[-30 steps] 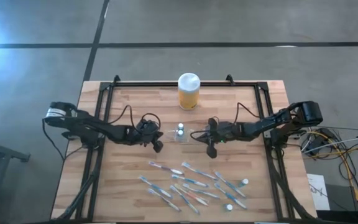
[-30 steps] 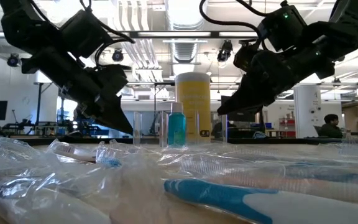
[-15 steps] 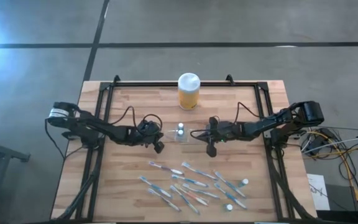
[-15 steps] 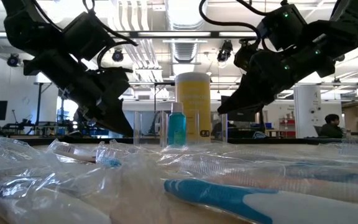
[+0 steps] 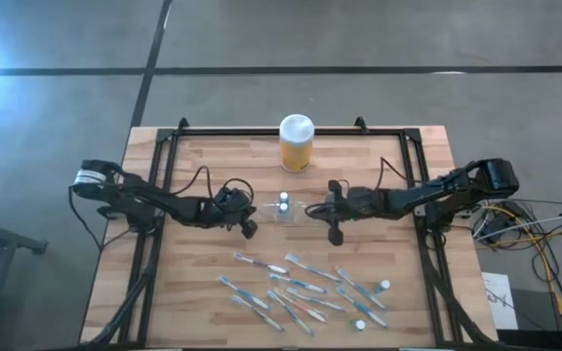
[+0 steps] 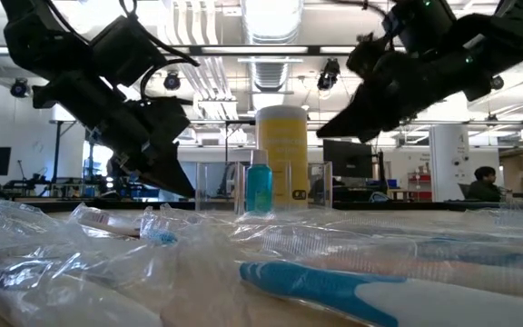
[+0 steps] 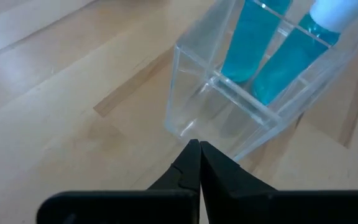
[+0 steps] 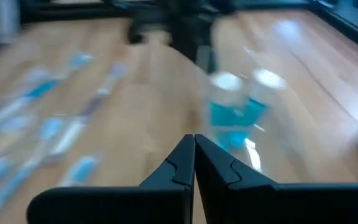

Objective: Pick & Place toothbrushing station
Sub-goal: Put the mouthwash bottle into the transparent organizer

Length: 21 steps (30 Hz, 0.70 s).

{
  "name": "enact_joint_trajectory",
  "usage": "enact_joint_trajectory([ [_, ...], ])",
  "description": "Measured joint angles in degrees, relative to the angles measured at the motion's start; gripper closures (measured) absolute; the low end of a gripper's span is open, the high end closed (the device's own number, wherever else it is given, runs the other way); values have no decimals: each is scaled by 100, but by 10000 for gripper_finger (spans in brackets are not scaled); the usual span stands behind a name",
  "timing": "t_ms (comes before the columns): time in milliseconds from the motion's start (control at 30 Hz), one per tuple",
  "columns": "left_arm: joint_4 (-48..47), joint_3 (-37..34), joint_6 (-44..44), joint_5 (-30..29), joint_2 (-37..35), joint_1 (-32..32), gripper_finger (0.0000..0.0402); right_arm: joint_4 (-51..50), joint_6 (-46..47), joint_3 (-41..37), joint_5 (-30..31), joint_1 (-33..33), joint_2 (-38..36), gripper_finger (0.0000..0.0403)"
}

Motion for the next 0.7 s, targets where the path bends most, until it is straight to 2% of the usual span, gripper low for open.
enact_joint_trajectory([
  [133, -289, -1, 38, 277, -163, -9, 398, -2, -338, -24, -1067, 6, -310, 394],
  [233, -560, -3, 74, 292, -383, -20, 394, 37, -446, -40, -1579, 15, -581, 394],
  [367, -959, -7, 200, 292, -831, -20, 397, 43, -433, -114, -1875, 126, -933, 394],
  [533, -1470, -8, 524, 322, -1670, -40, 394, 103, -655, -252, -1938, 192, -1456, 394],
  [700, -1798, -24, 1106, 391, -2613, -138, 390, 782, -734, -664, -1933, 194, -1933, 394],
])
